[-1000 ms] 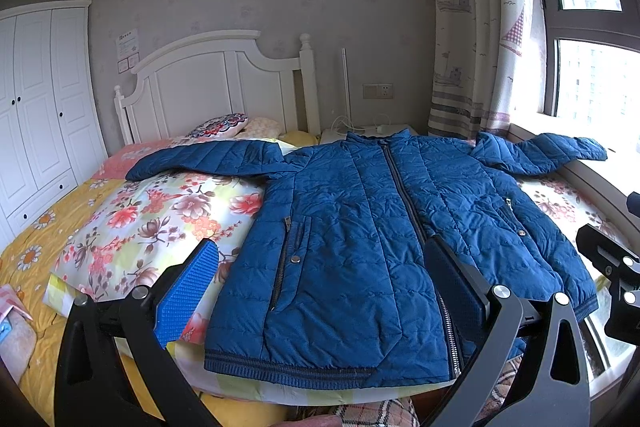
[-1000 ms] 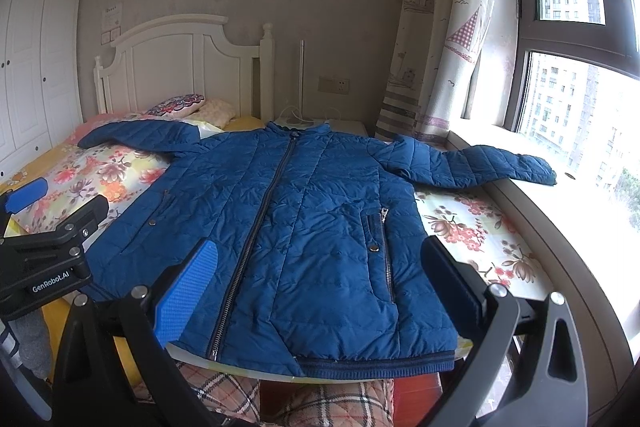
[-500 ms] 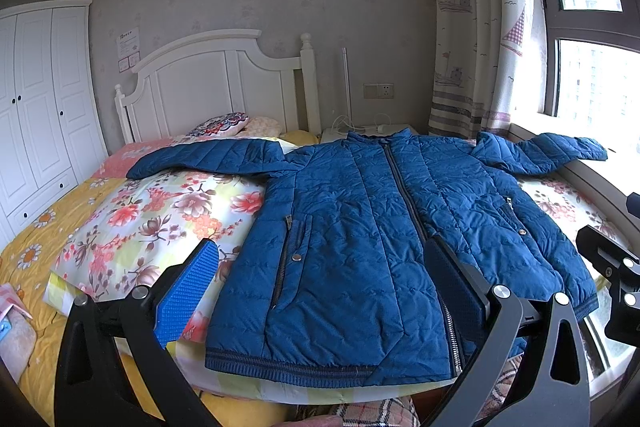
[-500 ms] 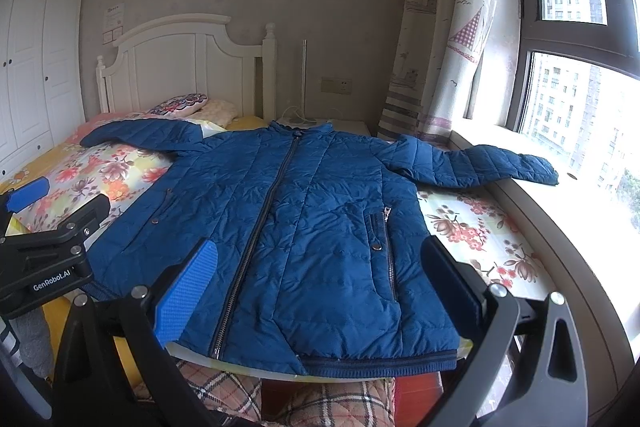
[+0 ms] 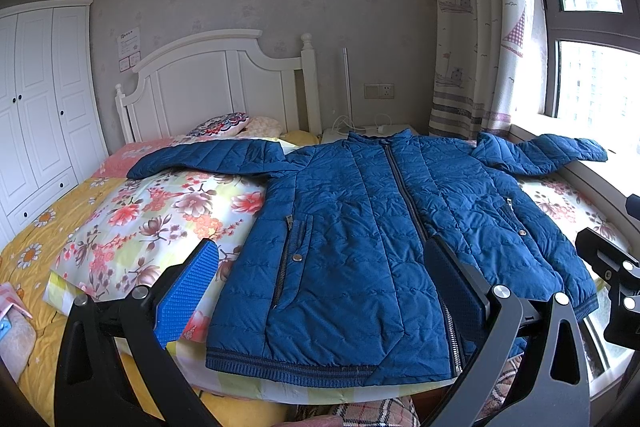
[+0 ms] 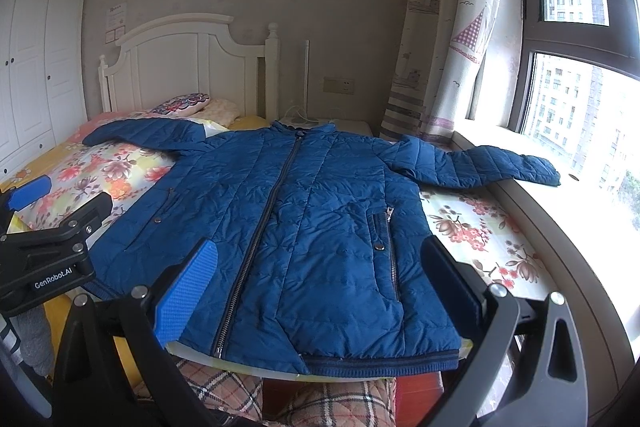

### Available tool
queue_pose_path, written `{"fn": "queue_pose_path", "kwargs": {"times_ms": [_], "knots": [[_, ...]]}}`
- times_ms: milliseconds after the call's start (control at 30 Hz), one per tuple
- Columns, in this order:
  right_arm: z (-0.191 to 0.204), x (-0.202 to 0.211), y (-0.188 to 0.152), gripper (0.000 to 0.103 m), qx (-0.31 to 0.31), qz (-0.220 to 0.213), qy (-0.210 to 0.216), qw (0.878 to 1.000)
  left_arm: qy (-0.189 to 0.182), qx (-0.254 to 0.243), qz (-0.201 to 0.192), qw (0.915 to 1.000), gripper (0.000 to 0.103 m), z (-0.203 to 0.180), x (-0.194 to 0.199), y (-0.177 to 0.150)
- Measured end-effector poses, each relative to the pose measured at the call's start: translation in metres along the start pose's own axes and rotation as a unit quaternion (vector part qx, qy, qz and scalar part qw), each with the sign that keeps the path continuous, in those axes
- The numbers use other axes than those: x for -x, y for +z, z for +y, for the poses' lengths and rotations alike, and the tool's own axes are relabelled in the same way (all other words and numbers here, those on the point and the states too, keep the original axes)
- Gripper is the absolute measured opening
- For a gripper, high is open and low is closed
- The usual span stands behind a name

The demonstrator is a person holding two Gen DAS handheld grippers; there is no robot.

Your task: Fold large clothes

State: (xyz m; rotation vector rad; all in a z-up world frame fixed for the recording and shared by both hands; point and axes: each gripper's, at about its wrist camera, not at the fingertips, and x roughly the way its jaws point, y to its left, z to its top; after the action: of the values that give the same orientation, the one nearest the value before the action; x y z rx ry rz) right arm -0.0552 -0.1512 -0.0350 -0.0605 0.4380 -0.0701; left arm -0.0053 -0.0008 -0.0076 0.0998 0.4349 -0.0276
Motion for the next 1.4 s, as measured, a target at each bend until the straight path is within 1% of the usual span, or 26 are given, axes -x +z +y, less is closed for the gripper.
{"fn": "queue_pose_path", "kwargs": {"times_ms": [333, 467, 533, 600, 667, 733, 800, 867, 900, 967, 1033, 1133, 1200, 1233, 1267, 1300, 1333, 1400], "knots": [[0.004, -0.001, -0.001, 0.101, 0.001, 0.003, 0.002, 1.0, 0.0, 0.0, 0.004, 1.0, 0.098, 0.001, 0.0, -0.002], [0.002, -0.002, -0.003, 0.101, 0.001, 0.004, 0.007, 1.0, -0.001, -0.002, 0.009, 1.0, 0.098, 0.001, -0.006, -0.004], [0.0, -0.005, -0.003, 0.101, 0.002, -0.004, 0.027, 1.0, 0.0, -0.005, 0.012, 0.9999, 0.098, -0.001, -0.016, -0.003], [-0.002, -0.012, -0.003, 0.101, 0.007, -0.011, 0.038, 0.999, -0.003, -0.009, 0.018, 0.9998, 0.098, -0.004, -0.036, 0.001], [-0.004, -0.026, 0.0, 0.101, 0.015, -0.004, 0.028, 0.999, -0.007, -0.012, 0.027, 0.9995, 0.098, -0.006, -0.058, 0.007], [-0.01, -0.049, 0.006, 0.101, 0.017, 0.002, 0.03, 0.999, -0.022, -0.014, 0.052, 0.9983, 0.098, -0.012, -0.098, 0.022], [-0.019, -0.077, 0.014, 0.101, 0.015, 0.011, 0.015, 1.0, -0.028, -0.017, 0.084, 0.9959, 0.098, -0.021, -0.148, 0.04], [-0.035, -0.113, 0.024, 0.101, -0.003, 0.028, 0.002, 1.0, -0.02, -0.025, 0.117, 0.9926, 0.098, -0.029, -0.199, 0.055], [-0.047, -0.133, 0.03, 0.101, -0.023, 0.041, -0.001, 0.999, -0.015, -0.028, 0.129, 0.9911, 0.098, -0.031, -0.217, 0.059], [-0.078, -0.174, 0.039, 0.101, -0.074, 0.068, -0.004, 0.995, -0.007, -0.031, 0.155, 0.9874, 0.098, -0.034, -0.254, 0.065], [-0.115, -0.204, 0.046, 0.1, -0.126, 0.085, -0.018, 0.988, -0.006, -0.034, 0.178, 0.9835, 0.098, -0.031, -0.285, 0.067], [-0.17, -0.232, 0.049, 0.1, -0.185, 0.088, -0.044, 0.978, -0.003, -0.03, 0.194, 0.9805, 0.098, -0.022, -0.319, 0.066], [-0.203, -0.244, 0.047, 0.1, -0.22, 0.087, -0.061, 0.97, -0.007, -0.027, 0.206, 0.9781, 0.098, -0.016, -0.338, 0.06], [-0.227, -0.254, 0.044, 0.1, -0.249, 0.089, -0.074, 0.962, -0.012, -0.027, 0.214, 0.9763, 0.098, -0.014, -0.348, 0.055], [-0.243, -0.259, 0.041, 0.1, -0.266, 0.09, -0.083, 0.956, -0.013, -0.029, 0.22, 0.9751, 0.098, -0.013, -0.353, 0.052], [-0.263, -0.267, 0.037, 0.099, -0.287, 0.09, -0.096, 0.949, -0.017, -0.032, 0.232, 0.9721, 0.098, -0.011, -0.363, 0.045], [-0.28, -0.276, 0.034, 0.097, -0.302, 0.091, -0.104, 0.943, -0.029, -0.027, 0.245, 0.9688, 0.099, -0.01, -0.37, 0.04], [-0.305, -0.293, 0.029, 0.095, -0.316, 0.098, -0.122, 0.936, -0.045, -0.002, 0.251, 0.9668, 0.099, -0.003, -0.374, 0.038]]}}
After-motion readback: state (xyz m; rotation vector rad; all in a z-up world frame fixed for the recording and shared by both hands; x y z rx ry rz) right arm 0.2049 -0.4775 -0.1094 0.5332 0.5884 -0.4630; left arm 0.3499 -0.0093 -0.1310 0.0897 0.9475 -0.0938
